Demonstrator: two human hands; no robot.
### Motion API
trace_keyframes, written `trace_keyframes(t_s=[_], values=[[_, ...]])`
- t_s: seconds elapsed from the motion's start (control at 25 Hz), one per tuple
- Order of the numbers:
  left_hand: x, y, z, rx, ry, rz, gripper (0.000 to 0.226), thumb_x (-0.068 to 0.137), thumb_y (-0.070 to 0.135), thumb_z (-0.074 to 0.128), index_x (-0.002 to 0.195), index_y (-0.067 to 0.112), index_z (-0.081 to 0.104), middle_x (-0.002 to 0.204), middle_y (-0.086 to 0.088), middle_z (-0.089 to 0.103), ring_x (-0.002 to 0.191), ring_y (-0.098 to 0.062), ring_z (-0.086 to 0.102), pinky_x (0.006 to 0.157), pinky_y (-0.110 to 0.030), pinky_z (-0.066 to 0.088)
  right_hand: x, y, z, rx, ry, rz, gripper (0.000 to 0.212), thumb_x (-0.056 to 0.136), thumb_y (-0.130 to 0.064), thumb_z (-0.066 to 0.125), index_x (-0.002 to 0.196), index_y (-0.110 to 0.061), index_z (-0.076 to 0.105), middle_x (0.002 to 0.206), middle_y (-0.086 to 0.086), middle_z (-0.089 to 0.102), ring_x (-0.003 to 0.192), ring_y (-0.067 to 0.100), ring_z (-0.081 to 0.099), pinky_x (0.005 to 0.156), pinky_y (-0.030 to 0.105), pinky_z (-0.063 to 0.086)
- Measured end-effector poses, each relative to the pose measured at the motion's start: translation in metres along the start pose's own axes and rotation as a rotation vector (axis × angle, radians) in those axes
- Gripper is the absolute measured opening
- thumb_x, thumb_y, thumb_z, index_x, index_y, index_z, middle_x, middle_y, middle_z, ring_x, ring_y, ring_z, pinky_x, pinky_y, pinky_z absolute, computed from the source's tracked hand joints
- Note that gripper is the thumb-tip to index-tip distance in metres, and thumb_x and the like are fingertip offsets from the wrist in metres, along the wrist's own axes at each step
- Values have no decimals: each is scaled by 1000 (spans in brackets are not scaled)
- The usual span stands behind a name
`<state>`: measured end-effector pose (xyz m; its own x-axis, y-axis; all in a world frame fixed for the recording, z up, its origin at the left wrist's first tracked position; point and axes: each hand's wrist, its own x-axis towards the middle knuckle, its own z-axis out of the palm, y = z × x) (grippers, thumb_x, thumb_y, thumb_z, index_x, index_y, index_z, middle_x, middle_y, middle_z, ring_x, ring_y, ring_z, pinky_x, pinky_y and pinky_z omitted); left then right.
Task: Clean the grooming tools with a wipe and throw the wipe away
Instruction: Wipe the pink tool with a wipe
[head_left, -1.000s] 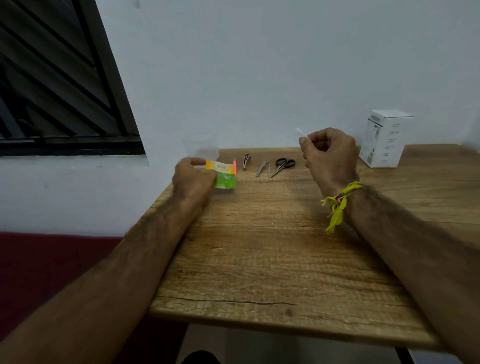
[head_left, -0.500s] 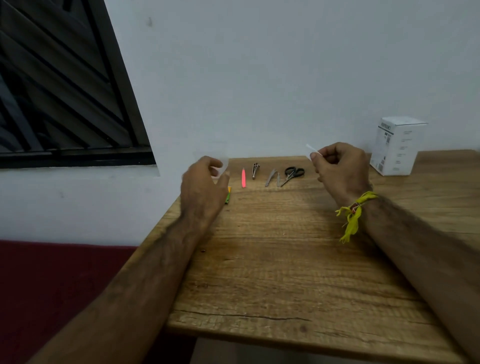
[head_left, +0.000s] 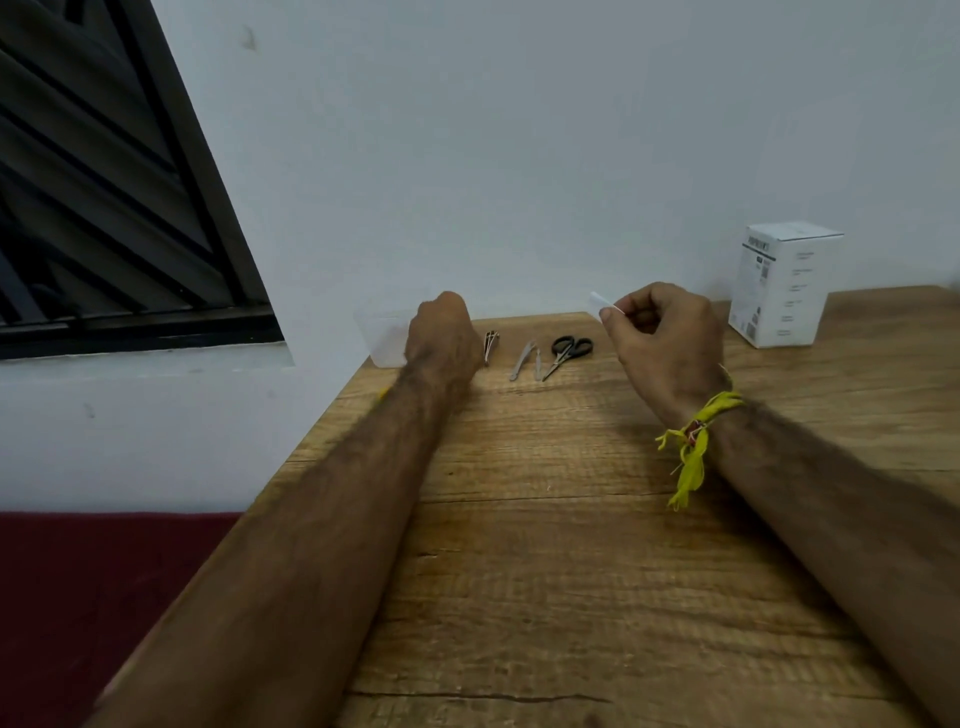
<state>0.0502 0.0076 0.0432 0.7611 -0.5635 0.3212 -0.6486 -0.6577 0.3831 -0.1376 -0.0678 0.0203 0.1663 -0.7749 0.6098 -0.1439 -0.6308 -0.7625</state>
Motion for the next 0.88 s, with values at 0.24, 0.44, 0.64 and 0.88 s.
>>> trace_keyframes(t_s=[0.24,0.44,0.64,0.88], values=[[12,1,16,50,-63,-35,29,89,14,73,113,3,61,122,-16,64,110,-33,64,78,-35,53,2,6,6,-3,-23,-6,10,87,-20,73,84,-11,70,70,-5,63,65,6,58,57,12,43],[4,1,18,145,-46,53,25,91,4,63,115,2,61,122,-17,64,111,-33,63,76,-35,50,0,5,6,-2,-32,13,12,87,-19,74,86,-7,71,78,6,71,71,15,65,63,24,53],[-15,3,15,304,-31,163,21,89,3,65,110,6,67,114,-13,70,105,-30,66,80,-34,52,-4,2,5,141,-87,120,8,86,-13,74,84,-7,69,75,12,73,70,25,73,72,47,62],[-21,1,-11,-119,46,77,17,95,14,62,104,0,66,105,-14,71,101,-30,69,77,-33,52,-4,-6,2,453,-130,309,9,84,-7,77,93,-7,73,83,15,74,71,24,74,75,39,63]])
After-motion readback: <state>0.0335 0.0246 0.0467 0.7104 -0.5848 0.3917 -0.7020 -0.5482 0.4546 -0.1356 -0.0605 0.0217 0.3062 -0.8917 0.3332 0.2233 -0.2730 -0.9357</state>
